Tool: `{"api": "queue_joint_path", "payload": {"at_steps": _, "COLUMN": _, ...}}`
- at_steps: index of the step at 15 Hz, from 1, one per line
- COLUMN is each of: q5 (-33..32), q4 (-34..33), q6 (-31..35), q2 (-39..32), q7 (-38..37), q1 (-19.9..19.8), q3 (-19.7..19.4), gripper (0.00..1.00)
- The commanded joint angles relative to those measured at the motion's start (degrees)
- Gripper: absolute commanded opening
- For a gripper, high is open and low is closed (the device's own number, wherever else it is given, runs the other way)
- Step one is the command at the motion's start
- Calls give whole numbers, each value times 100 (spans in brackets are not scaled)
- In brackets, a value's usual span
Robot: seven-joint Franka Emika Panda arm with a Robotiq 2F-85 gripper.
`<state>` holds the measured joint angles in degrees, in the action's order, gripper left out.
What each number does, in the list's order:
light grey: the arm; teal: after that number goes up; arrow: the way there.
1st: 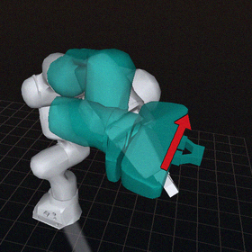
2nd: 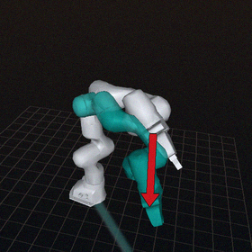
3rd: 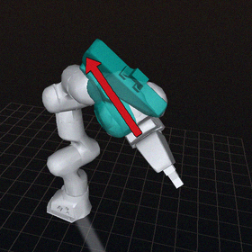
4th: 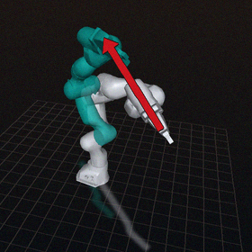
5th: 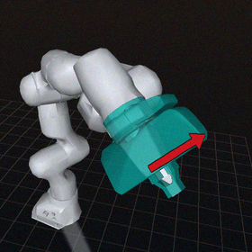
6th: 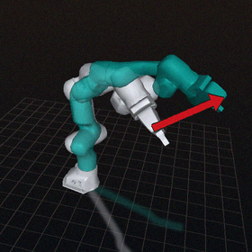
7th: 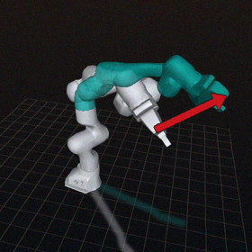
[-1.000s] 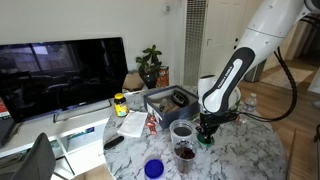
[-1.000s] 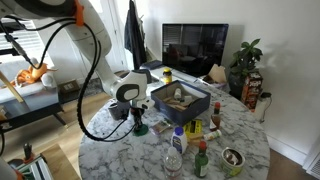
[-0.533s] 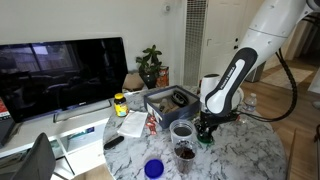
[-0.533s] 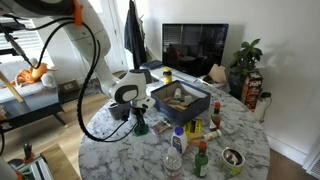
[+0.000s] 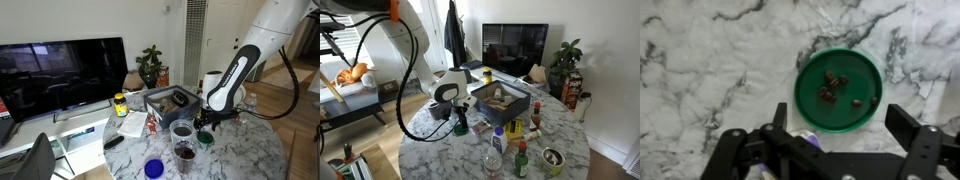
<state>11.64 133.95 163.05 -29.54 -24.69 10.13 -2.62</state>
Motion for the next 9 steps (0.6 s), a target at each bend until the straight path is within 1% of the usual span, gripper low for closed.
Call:
{"api": "queue_joint_path", "payload": {"at_steps": 1, "q5": -90, "q4": 264, "q6": 89, "q2": 187, "q7": -95, "q1": 94, "q3": -184, "gripper": 100}}
{"api": "queue_joint_path", "payload": {"at_steps": 5, "q5": -18, "q4": 320, "q6": 153, "q2": 172, "q7": 168, "q1": -150, "q3": -88, "gripper": 100}}
{"api": "queue_joint_path", "payload": {"at_steps": 6, "q5": -10, "q4": 327, "q6": 223, "q2": 147, "q7": 376, "q1": -284, "q3": 2, "gripper": 100}}
{"api": "queue_joint_path", "payload": {"at_steps": 7, "q5": -78, "q4": 320, "q6": 252, "q2": 94, "q7": 380, "q1": -256, "q3": -93, "gripper": 100}}
{"api": "queue_joint_path", "payload": {"at_steps": 8, "q5": 12, "q4": 325, "q6": 305, "q2": 89, "q7": 601, "q1": -450, "q3": 45, "gripper": 98}}
{"api": "queue_joint_path", "payload": {"at_steps": 9, "q5": 40, "q4": 333, "q6": 375, "q2": 73, "q7": 735, "q1": -556, "q3": 95, "gripper": 93}}
